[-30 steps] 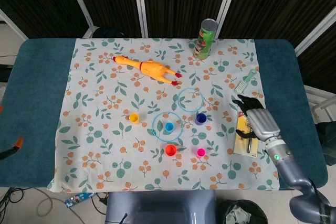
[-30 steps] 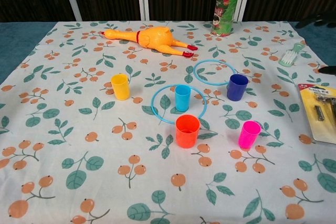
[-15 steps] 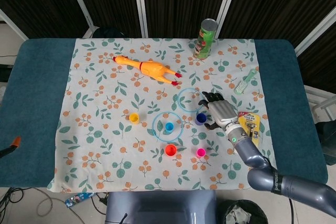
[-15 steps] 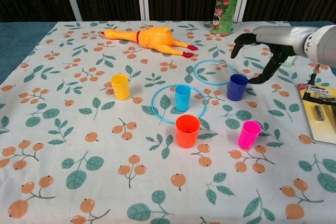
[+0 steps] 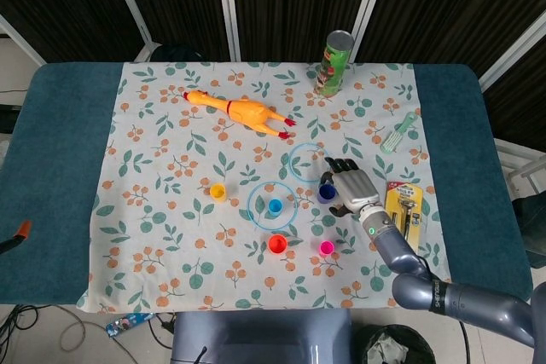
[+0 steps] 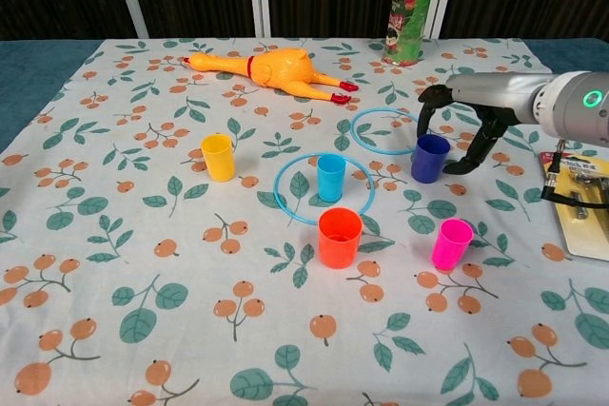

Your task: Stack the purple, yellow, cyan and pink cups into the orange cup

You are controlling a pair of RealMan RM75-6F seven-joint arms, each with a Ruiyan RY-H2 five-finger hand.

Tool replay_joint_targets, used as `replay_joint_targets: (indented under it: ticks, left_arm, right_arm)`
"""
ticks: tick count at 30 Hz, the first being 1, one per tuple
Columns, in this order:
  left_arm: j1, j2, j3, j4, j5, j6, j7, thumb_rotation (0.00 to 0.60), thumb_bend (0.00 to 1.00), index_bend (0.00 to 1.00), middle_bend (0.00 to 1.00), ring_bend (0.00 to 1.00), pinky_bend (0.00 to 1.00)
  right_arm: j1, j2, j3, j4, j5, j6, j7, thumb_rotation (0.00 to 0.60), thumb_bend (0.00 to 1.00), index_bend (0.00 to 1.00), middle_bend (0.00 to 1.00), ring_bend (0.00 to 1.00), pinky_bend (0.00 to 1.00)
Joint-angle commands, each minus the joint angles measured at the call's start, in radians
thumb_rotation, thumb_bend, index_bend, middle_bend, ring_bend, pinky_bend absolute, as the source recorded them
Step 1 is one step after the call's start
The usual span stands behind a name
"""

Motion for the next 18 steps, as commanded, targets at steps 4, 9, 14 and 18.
replay_joint_targets:
  ticks: [4, 9, 14, 18]
  left_arm:
    - [0.0, 0.0, -0.001, -0.001, -0.001, 0.002, 0.002, 0.6, 0.22, 0.03, 0.0, 0.0, 0.0]
    - [-0.001, -0.001, -0.003, 0.0, -0.007, -0.002, 0.004, 0.6, 0.22, 0.03, 0.0, 0.0, 0.0]
    - [-0.002, -0.002, -0.003, -0.001, -0.009, -0.004, 0.008, 0.6, 0.22, 0.03, 0.0, 0.0, 0.0]
    - [-0.002, -0.002, -0.002, -0.003, -0.008, -0.004, 0.009, 0.6, 0.22, 0.03, 0.0, 0.0, 0.0]
  right_arm:
    - [0.007, -0.018, -0.003, 0.02, -0.002, 0.009, 0.013, 0.6, 0.33, 0.37, 0.0, 0.0, 0.06]
    - [0.011, -0.032, -0.01, 0.044, -0.007, 0.024, 0.012, 0.6, 0.35, 0.4, 0.0, 0.0, 0.06]
    - [0.015, -0.04, -0.011, 0.061, -0.001, 0.023, 0.022, 0.6, 0.39, 0.44, 0.0, 0.0, 0.07]
    - [0.018, -0.046, -0.013, 0.069, -0.004, 0.024, 0.029, 0.6, 0.42, 0.48, 0.0, 0.0, 0.07]
